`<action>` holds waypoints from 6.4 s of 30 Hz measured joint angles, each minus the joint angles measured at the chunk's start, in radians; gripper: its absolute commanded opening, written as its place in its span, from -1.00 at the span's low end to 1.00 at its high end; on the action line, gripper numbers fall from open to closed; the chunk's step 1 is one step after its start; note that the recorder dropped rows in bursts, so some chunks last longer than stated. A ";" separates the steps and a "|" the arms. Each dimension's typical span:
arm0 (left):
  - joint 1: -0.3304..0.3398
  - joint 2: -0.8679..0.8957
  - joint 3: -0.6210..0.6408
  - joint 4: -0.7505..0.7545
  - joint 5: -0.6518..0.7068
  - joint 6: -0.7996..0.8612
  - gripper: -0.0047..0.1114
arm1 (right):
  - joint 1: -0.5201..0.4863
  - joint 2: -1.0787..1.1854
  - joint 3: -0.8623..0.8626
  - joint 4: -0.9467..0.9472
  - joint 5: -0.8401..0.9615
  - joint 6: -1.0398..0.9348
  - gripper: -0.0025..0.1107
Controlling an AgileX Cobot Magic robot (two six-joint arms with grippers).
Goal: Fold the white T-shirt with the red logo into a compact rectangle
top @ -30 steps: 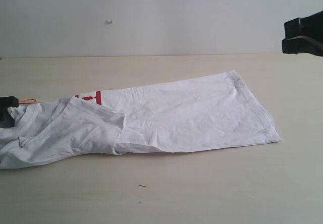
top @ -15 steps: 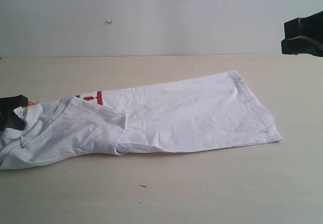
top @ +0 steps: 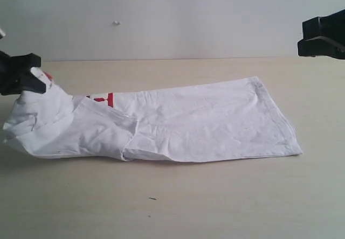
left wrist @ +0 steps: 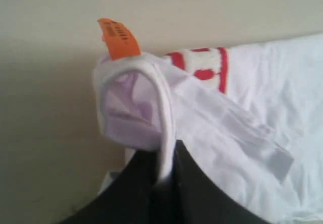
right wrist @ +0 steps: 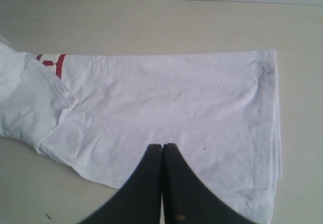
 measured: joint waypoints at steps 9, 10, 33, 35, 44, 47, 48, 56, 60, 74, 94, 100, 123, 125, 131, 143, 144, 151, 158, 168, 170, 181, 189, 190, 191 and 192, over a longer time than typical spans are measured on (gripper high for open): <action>-0.217 -0.014 -0.142 0.000 0.018 -0.147 -0.92 | 0.000 0.000 0.000 0.018 0.000 -0.014 -0.78; -0.242 -0.014 -0.157 0.000 0.018 -0.159 -0.92 | 0.000 0.000 0.000 0.018 0.000 -0.016 -0.73; -0.744 0.218 -0.434 -0.039 -0.219 -0.250 0.30 | 0.000 -0.063 0.000 0.044 -0.001 -0.020 -0.16; -0.747 0.226 -0.448 -0.039 -0.226 -0.250 0.26 | 0.000 -0.063 0.000 0.044 -0.001 -0.020 -0.16; -0.693 0.191 -0.458 0.063 -0.191 -0.255 0.08 | 0.000 -0.059 0.000 0.001 -0.001 0.045 -0.16; -0.659 0.180 -0.460 0.169 -0.100 -0.283 0.06 | 0.000 -0.016 0.000 -0.068 -0.001 0.121 -0.16; -0.648 0.176 -0.460 0.216 -0.068 -0.304 0.02 | 0.000 0.010 0.000 -0.099 -0.001 0.155 -0.16; -0.565 0.058 -0.350 0.514 -0.040 -0.441 -0.15 | 0.000 0.233 0.000 -0.149 -0.002 0.234 -0.16; -0.527 -0.024 -0.283 0.529 -0.066 -0.446 -0.15 | 0.000 0.340 0.000 -0.147 -0.011 0.218 -0.16; -0.518 -0.180 -0.056 0.539 -0.142 -0.446 -0.15 | 0.000 0.698 -0.218 -0.024 -0.005 0.096 0.00; -0.518 -0.198 -0.023 0.542 -0.232 -0.402 -0.15 | 0.000 0.973 -0.439 0.094 0.062 0.007 -0.29; -0.518 -0.171 -0.019 0.542 -0.186 -0.402 -0.15 | 0.000 0.975 -0.439 0.106 0.129 0.003 -0.57; -0.518 -0.167 -0.005 0.545 -0.149 -0.402 -0.15 | 0.046 0.975 -0.453 0.153 0.235 -0.148 -0.96; -0.518 -0.167 -0.005 0.545 -0.147 -0.402 -0.15 | 0.046 0.955 -0.459 0.143 0.235 -0.150 -0.96; -0.518 -0.167 -0.005 0.545 -0.142 -0.402 -0.15 | 0.046 0.839 -0.500 0.048 0.216 -0.117 -0.96; -0.518 -0.167 -0.005 0.545 -0.155 -0.402 -0.15 | 0.046 0.647 -0.560 -0.259 0.157 0.054 -0.96; -0.518 -0.167 -0.005 0.545 -0.157 -0.402 -0.15 | 0.048 0.643 -0.560 -0.319 0.146 0.096 -0.96; -0.518 -0.167 -0.005 0.545 -0.159 -0.402 -0.15 | 0.048 0.674 -0.560 -0.648 0.127 0.366 -0.91; -0.518 -0.167 -0.005 0.545 -0.160 -0.402 -0.15 | 0.048 0.715 -0.560 -0.856 0.125 0.519 -0.33; -0.518 -0.167 -0.005 0.545 -0.160 -0.402 -0.15 | 0.048 0.717 -0.560 -0.797 0.112 0.611 -0.43; -0.518 -0.167 -0.005 0.545 -0.160 -0.402 -0.15 | 0.058 0.723 -0.560 -0.701 0.117 0.524 -0.63; -0.518 -0.167 -0.005 0.543 -0.144 -0.402 -0.15 | 0.236 0.905 -0.560 -0.514 0.199 0.313 -0.96; -0.518 -0.167 -0.005 0.543 -0.144 -0.402 -0.15 | 0.334 0.945 -0.560 -0.514 0.201 0.295 -0.96; -0.518 -0.167 -0.005 0.543 -0.144 -0.402 -0.15 | 0.334 0.937 -0.560 -0.514 0.202 0.293 -0.96; -0.518 -0.167 -0.005 0.543 -0.144 -0.402 -0.15 | 0.336 0.927 -0.560 -0.523 0.202 0.293 -0.96; -0.518 -0.167 -0.005 0.543 -0.144 -0.402 -0.15 | 0.336 0.920 -0.560 -0.534 0.200 0.293 -0.96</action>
